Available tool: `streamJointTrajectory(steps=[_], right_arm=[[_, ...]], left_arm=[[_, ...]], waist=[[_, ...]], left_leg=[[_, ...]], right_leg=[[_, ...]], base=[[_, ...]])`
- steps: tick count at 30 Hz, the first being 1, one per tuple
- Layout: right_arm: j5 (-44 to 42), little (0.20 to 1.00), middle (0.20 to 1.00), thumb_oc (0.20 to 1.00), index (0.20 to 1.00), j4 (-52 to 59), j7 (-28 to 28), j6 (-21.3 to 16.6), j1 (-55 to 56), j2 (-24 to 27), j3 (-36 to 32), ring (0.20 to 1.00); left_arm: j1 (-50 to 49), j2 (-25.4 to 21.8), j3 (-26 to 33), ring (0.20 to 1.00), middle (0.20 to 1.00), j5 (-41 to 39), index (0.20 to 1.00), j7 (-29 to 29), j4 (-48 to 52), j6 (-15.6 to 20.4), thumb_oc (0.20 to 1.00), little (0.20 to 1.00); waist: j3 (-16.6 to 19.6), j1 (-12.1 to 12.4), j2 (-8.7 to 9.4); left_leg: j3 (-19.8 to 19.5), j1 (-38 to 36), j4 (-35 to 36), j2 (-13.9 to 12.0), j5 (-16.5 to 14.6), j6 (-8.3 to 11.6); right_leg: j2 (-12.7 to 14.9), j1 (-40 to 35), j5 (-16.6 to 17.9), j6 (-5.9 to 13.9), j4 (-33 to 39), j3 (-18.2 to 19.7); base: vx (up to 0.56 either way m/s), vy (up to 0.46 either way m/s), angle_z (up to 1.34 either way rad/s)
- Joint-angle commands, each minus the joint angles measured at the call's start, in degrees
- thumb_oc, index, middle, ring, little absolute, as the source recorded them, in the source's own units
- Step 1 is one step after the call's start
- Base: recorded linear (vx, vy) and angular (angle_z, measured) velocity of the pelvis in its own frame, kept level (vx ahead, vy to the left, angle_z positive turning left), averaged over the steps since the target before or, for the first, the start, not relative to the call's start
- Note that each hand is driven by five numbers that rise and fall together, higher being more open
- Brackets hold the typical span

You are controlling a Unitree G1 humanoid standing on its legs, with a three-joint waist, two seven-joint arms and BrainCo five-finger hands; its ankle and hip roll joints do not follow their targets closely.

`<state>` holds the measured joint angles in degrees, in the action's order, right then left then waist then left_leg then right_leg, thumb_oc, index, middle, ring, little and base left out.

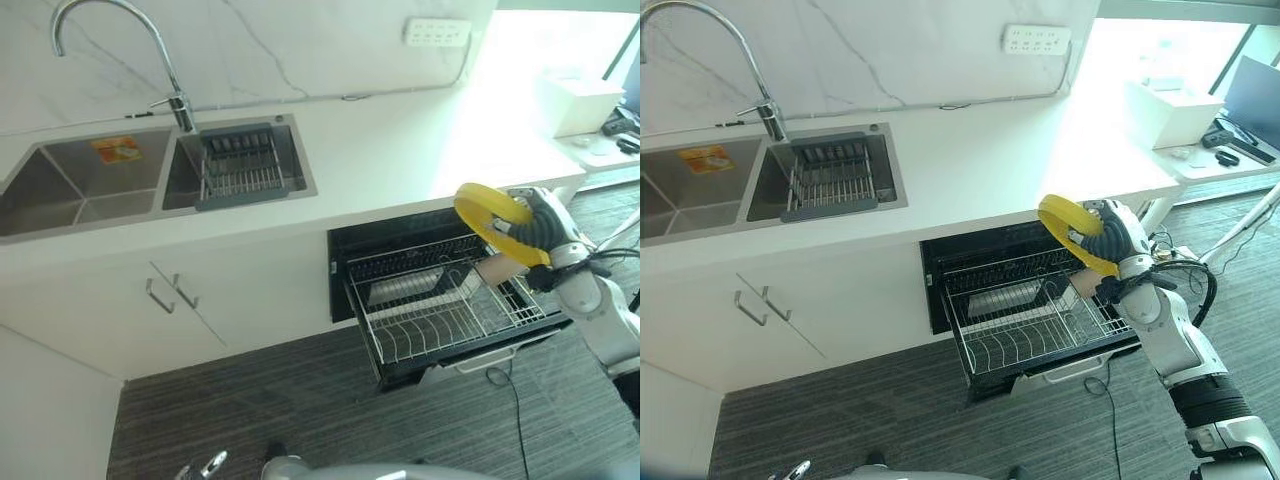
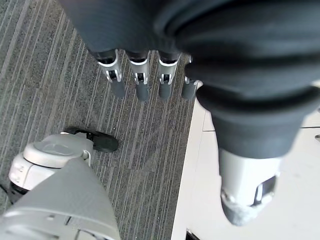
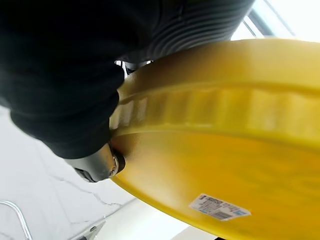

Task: Place the dishes in the dishwasher.

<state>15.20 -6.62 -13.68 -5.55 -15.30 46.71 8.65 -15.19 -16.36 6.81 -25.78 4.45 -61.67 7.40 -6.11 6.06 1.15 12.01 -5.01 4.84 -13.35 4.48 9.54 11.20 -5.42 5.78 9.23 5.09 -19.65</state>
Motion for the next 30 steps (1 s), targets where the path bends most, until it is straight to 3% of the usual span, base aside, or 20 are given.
streamJointTrajectory(steps=[1,7,13,21,30], right_arm=[[3.28,0.200,0.200,0.200,0.200,1.43,-5.48,-4.67,-8.76,3.76,0.63,0.200],[3.28,0.200,0.200,0.200,0.200,-0.84,-5.51,-6.68,-12.74,5.74,4.30,0.200],[4.23,0.200,0.200,0.200,0.200,-1.74,-4.56,-8.05,-15.17,7.09,6.85,0.200],[7.20,0.200,0.200,0.200,0.200,-0.06,-4.41,-8.56,-13.25,7.21,7.53,0.200],[17.71,0.200,0.200,0.200,0.200,-7.45,-4.98,-8.96,-16.45,8.12,15.33,0.200]], left_arm=[[3.74,-4.72,-2.28,1.000,1.000,2.42,1.000,-0.28,-0.53,0.83,1.000,1.000],[5.27,-6.67,-1.91,1.000,1.000,-0.34,1.000,-0.39,-0.35,0.14,1.000,1.000],[5.07,-6.83,-1.13,1.000,1.000,-1.37,1.000,-0.38,1.84,-0.56,1.000,1.000],[4.24,-7.24,0.27,1.000,1.000,-2.37,1.000,-1.61,3.06,-1.32,1.000,1.000],[4.87,-8.28,-0.99,1.000,1.000,-1.88,1.000,-1.31,2.72,-1.62,1.000,1.000]], waist=[[-2.58,2.19,1.01],[-6.14,1.71,0.29],[-8.34,1.63,-0.16],[-9.55,1.24,0.16],[-9.50,2.73,1.01]], left_leg=[[-5.38,0.02,-2.25,-2.11,1.68,-0.73],[-7.70,5.60,-14.30,-2.50,-2.05,-0.18],[-8.41,9.11,-21.58,-2.89,-5.09,-0.34],[-7.96,9.30,-25.13,-3.68,-7.28,-0.59],[-9.10,10.77,-29.60,-4.96,-9.42,-0.45]], right_leg=[[3.63,-3.70,-1.34,2.44,-3.21,1.79],[4.60,1.13,-5.56,1.30,-13.07,3.57],[5.89,4.70,-8.09,0.37,-19.19,4.59],[7.11,6.04,-9.88,0.53,-23.86,5.31],[9.77,7.81,-11.98,0.88,-30.03,4.60]], base=[[-0.01,0.016,0.08],[-0.05,0.006,0.04],[-0.02,0.026,0.02],[0.02,0.045,-0.01],[0.02,-0.001,0.06]])
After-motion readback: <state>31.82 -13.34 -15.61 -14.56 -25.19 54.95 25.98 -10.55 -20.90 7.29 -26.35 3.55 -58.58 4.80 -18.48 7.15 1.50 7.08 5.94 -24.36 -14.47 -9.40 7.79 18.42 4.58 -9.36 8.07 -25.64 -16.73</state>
